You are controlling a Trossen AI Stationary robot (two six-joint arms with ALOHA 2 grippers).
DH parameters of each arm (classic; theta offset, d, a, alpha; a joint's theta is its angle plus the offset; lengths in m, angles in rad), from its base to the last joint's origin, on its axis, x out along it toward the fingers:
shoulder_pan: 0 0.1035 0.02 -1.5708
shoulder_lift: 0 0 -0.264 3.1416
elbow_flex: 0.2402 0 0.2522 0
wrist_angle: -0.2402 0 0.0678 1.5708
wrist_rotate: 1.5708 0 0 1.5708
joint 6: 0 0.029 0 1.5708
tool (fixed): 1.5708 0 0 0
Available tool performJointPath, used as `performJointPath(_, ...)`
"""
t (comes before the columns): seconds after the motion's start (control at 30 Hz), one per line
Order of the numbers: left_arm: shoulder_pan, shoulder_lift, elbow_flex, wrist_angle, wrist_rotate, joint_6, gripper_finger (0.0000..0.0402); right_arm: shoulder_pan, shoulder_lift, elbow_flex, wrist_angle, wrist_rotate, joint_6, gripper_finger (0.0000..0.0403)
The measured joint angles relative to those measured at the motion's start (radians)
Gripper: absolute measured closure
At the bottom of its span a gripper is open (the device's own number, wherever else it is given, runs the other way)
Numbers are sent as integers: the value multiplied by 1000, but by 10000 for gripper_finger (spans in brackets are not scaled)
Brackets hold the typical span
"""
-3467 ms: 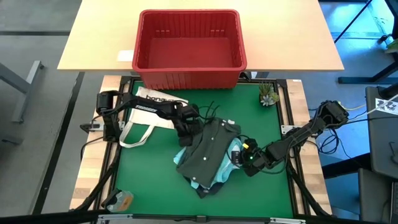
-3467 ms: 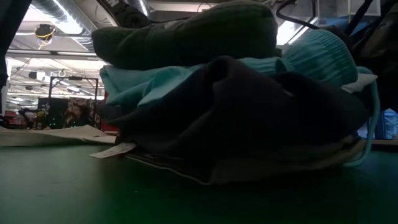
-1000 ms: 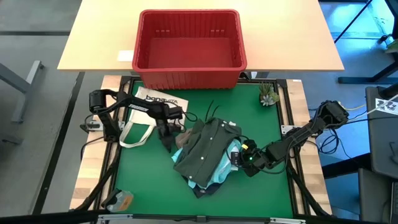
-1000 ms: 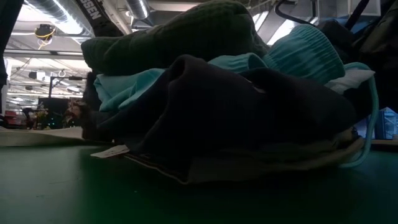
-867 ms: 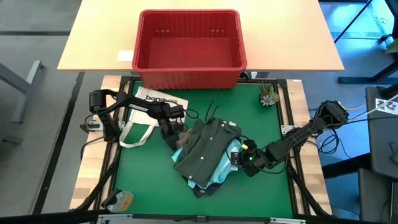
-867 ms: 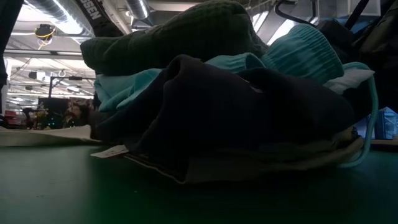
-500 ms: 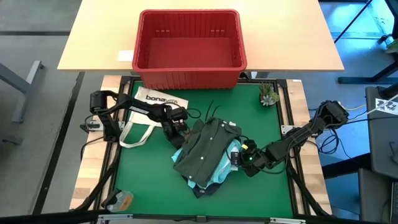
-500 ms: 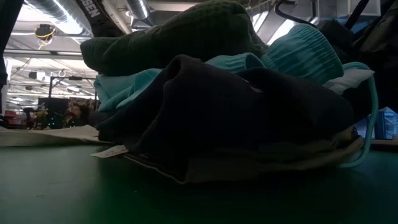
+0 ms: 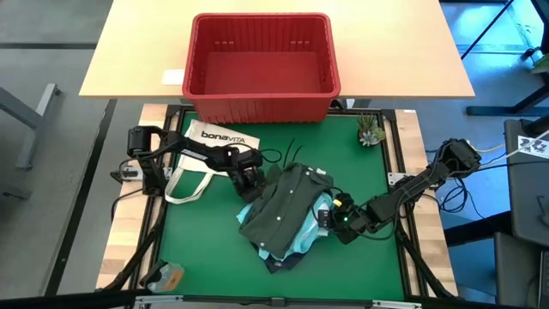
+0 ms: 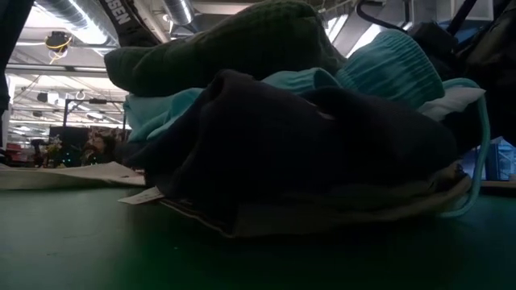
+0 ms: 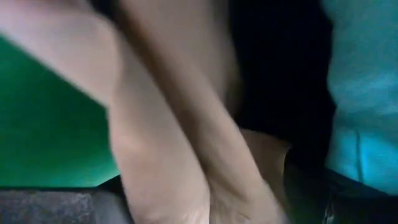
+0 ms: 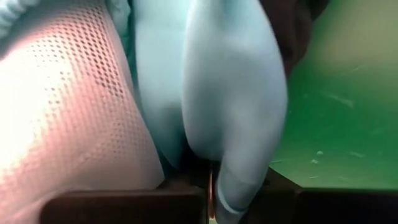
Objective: Fold Laundry from Bin
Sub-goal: Put the stack clothes into the red laundry bin
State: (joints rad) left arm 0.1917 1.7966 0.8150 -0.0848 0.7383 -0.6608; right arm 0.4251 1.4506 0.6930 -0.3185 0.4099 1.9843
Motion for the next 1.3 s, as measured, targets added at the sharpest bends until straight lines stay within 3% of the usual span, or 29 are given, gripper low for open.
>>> performJointPath(0.33, -53, 10, 0, 102, -70, -70, 178, 1, 0, 0, 18, -2, 0, 382)
performJointPath(0.67, -72, 62, 2, 148, -61, -101, 185, 0, 0, 0, 31, -2, -3, 382)
performJointPath(0.83, -74, 64, 0, 193, -38, -107, 234, 0, 0, 0, 45, -3, -4, 382)
performJointPath(1.13, -54, 69, 0, 233, 74, -116, 374, 0, 0, 0, 162, 43, -63, 391)
performJointPath(1.3, -37, 43, -3, 234, 140, -158, 389, 0, 0, 0, 176, 53, -62, 391)
